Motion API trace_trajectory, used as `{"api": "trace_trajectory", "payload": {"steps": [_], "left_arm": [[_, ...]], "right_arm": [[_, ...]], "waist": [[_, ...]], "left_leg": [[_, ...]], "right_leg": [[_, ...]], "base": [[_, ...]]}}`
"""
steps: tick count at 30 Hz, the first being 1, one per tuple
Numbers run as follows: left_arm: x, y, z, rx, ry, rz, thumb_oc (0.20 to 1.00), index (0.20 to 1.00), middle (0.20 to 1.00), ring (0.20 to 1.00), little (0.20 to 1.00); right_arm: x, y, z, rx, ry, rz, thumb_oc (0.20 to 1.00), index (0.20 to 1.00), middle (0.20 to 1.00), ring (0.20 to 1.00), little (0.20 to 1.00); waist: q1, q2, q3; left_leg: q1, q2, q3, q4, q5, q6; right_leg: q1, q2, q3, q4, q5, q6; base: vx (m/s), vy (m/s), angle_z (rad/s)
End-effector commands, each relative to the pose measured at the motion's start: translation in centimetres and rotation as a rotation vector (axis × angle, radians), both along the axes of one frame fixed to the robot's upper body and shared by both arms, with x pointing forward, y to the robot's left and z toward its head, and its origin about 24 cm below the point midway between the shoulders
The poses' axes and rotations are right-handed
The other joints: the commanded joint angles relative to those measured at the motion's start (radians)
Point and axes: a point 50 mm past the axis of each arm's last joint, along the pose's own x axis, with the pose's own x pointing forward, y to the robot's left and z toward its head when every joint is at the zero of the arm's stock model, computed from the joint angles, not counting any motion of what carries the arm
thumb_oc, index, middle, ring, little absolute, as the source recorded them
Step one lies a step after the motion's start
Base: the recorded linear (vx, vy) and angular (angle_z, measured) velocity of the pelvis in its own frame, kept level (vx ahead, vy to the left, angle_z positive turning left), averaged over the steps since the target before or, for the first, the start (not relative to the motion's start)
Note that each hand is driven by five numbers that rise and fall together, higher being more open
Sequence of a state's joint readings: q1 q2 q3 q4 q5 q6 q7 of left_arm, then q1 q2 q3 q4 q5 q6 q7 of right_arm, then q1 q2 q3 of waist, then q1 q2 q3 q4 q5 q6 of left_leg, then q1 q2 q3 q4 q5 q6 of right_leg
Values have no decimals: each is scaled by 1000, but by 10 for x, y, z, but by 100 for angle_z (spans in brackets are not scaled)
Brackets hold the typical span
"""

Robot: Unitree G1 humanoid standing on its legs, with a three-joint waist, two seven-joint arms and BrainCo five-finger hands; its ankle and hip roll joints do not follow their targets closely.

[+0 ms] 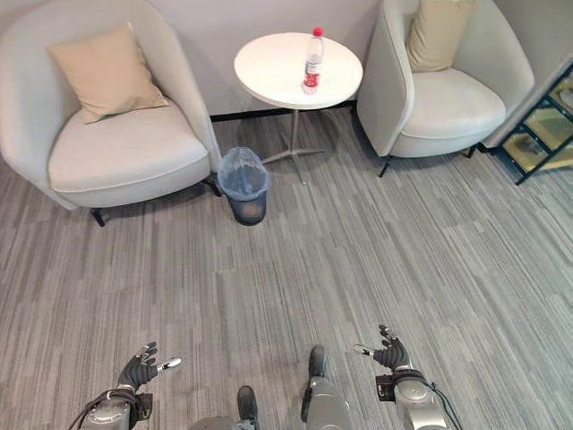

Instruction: Gather garbage on tea table into small bin, then transfer packed bag to large trash can.

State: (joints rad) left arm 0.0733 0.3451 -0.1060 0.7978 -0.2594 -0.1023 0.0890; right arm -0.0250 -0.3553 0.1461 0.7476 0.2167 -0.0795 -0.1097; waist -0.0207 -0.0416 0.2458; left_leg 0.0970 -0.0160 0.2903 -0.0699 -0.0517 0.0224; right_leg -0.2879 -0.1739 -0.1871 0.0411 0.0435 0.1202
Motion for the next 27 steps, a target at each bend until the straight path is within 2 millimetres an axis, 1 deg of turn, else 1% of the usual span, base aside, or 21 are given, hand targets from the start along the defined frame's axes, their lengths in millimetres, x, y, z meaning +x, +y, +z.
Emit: {"api": "trace_trajectory", "payload": {"steps": [1, 2, 3, 4, 6, 7, 8, 9, 10, 11, 13, 14, 16, 17, 18, 19, 21, 22, 23, 25, 27], "left_arm": [[16, 0, 13, 16, -102, -26, 1000, 1000, 1000, 1000, 1000], [15, -3, 12, 14, -98, -38, 1000, 1000, 1000, 1000, 1000], [13, -5, 11, 9, -92, -40, 1000, 1000, 1000, 1000, 1000], [14, -7, 10, 5, -90, -44, 1000, 1000, 1000, 1000, 1000], [18, -12, 11, -14, -99, -57, 1000, 1000, 1000, 1000, 1000], [22, -15, 12, -23, -108, -67, 1000, 1000, 1000, 1000, 1000], [24, -20, 10, -33, -103, -77, 1000, 1000, 1000, 1000, 1000], [24, -20, 11, -33, -103, -77, 1000, 1000, 1000, 1000, 1000], [28, -23, 12, -48, -116, -75, 1000, 1000, 1000, 1000, 1000], [29, -24, 12, -50, -122, -79, 1000, 1000, 1000, 1000, 1000], [29, -26, 12, -50, -120, -89, 1000, 1000, 1000, 1000, 1000], [29, -27, 11, -53, -114, -93, 1000, 1000, 1000, 1000, 1000], [29, -27, 11, -53, -114, -93, 1000, 1000, 1000, 1000, 1000], [28, -27, 11, -52, -112, -95, 1000, 1000, 1000, 1000, 1000], [27, -24, 10, -37, -103, -85, 1000, 1000, 1000, 1000, 1000], [27, -24, 10, -37, -103, -85, 1000, 1000, 1000, 1000, 1000], [24, -25, 9, -39, -98, -86, 1000, 1000, 1000, 1000, 1000], [23, -24, 9, -38, -94, -83, 1000, 1000, 1000, 1000, 1000], [20, -23, 8, -39, -88, -77, 1000, 1000, 1000, 1000, 1000], [14, -20, 6, -32, -72, -79, 1000, 1000, 1000, 1000, 1000], [11, -19, 5, -24, -60, -87, 1000, 1000, 1000, 1000, 1000]], "right_arm": [[7, -11, 13, -46, -65, 3, 1000, 1000, 1000, 1000, 1000], [5, -12, 13, -45, -68, 1, 1000, 1000, 1000, 1000, 1000], [4, -12, 12, -44, -66, 1, 1000, 1000, 1000, 1000, 1000], [4, -12, 13, -44, -70, -1, 1000, 1000, 1000, 1000, 1000], [3, -13, 12, -40, -70, -6, 1000, 1000, 1000, 1000, 1000], [4, -14, 13, -40, -74, -8, 1000, 1000, 1000, 1000, 1000], [4, -16, 13, -47, -66, -10, 1000, 1000, 1000, 1000, 1000], [4, -16, 13, -47, -67, -10, 1000, 1000, 1000, 1000, 1000], [5, -17, 12, -54, -55, -6, 1000, 1000, 1000, 1000, 1000], [6, -16, 13, -53, -58, -1, 1000, 1000, 1000, 1000, 1000], [4, -18, 12, -56, -51, -2, 1000, 1000, 1000, 1000, 1000], [2, -20, 11, -57, -45, -15, 1000, 1000, 1000, 1000, 1000], [2, -20, 11, -57, -45, -15, 1000, 1000, 1000, 1000, 1000], [1, -20, 10, -57, -42, -20, 1000, 1000, 1000, 1000, 1000], [-5, -18, 4, -49, -19, -43, 1000, 1000, 1000, 1000, 1000], [-5, -17, 4, -48, -19, -43, 1000, 1000, 1000, 1000, 1000], [-8, -16, 2, -54, -4, -37, 1000, 1000, 1000, 1000, 1000], [-8, -16, 1, -55, -2, -38, 1000, 1000, 1000, 1000, 1000], [-9, -14, 1, -50, -1, -32, 1000, 1000, 1000, 1000, 1000], [-13, -10, -2, -42, 10, -24, 1000, 1000, 1000, 1000, 1000], [-13, -6, -4, -31, 13, -12, 1000, 1000, 1000, 1000, 1000]], "waist": [[-15, 21, -27], [-19, 23, -37], [-24, 27, -48], [-25, 36, -50], [-30, 34, -48], [-28, 33, -42], [-23, 31, -37], [-24, 32, -37], [-8, 26, -20], [0, 21, -17], [8, 10, -19], [25, 2, -9], [25, 2, -8], [30, 3, -8], [51, 9, -10], [51, 9, -10], [69, 17, -16], [77, 14, -17], [82, 15, -28], [89, -2, -40], [100, -18, -55]], "left_leg": [[62, 9, -182, 145, -196, -21], [72, 23, -185, 153, -195, -33], [71, 40, -189, 176, -168, -53], [61, 63, -196, 220, -131, -76], [-7, 100, -203, 358, -49, -105], [-41, 119, -201, 431, -5, -114], [-75, 136, -193, 492, 40, -118], [-76, 137, -194, 494, 39, -118], [-138, 122, -198, 516, 16, -101], [-169, 104, -196, 501, -6, -93], [-216, 96, -167, 435, -32, -84], [-281, 86, -143, 379, -31, -82], [-280, 86, -143, 379, -31, -82], [-297, 86, -139, 343, -4, -88], [-361, 87, -113, 204, 123, -114], [-360, 86, -113, 203, 124, -114], [-380, 91, -89, 123, 151, -114], [-389, 93, -87, 123, 159, -115], [-375, 94, -89, 116, 161, -109], [-374, 85, -103, 152, 163, -94], [-384, 75, -111, 187, 145, -83]], "right_leg": [[46, 33, -2, 66, -7, 23], [54, 43, -3, 72, -15, 9], [60, 54, -7, 78, -18, -6], [78, 74, -7, 81, -32, -22], [108, 89, -8, 69, -53, -52], [130, 97, -12, 60, -65, -69], [165, 111, -18, 42, -93, -88], [166, 111, -19, 41, -93, -88], [199, 113, -10, 35, -113, -94], [214, 112, -8, 28, -121, -91], [238, 103, -17, 15, -137, -86], [285, 107, -15, 0, -153, -82], [285, 107, -15, 0, -154, -82], [299, 111, -15, -5, -160, -79], [362, 147, -8, -20, -191, -76], [363, 146, -8, -20, -191, -76], [419, 161, 20, -20, -217, -75], [442, 163, 31, -21, -225, -74], [460, 168, 44, -20, -234, -71], [493, 151, 62, -19, -246, -63], [491, 130, 78, -11, -243, -51]], "base": [[322, -213, 26], [324, -238, 49], [315, -301, 52], [248, -313, 24], [178, -316, -1], [243, -364, -10], [190, -260, -6], [250, -244, -4], [196, -139, -10], [268, -170, 1], [270, -93, -5], [253, -60, -15], [125, -21, -13], [428, -16, -51], [428, -16, -49], [483, 28, -28], [399, 129, 4], [489, 161, -12], [409, 122, -26], [382, 135, -35], [332, 158, -43]]}}
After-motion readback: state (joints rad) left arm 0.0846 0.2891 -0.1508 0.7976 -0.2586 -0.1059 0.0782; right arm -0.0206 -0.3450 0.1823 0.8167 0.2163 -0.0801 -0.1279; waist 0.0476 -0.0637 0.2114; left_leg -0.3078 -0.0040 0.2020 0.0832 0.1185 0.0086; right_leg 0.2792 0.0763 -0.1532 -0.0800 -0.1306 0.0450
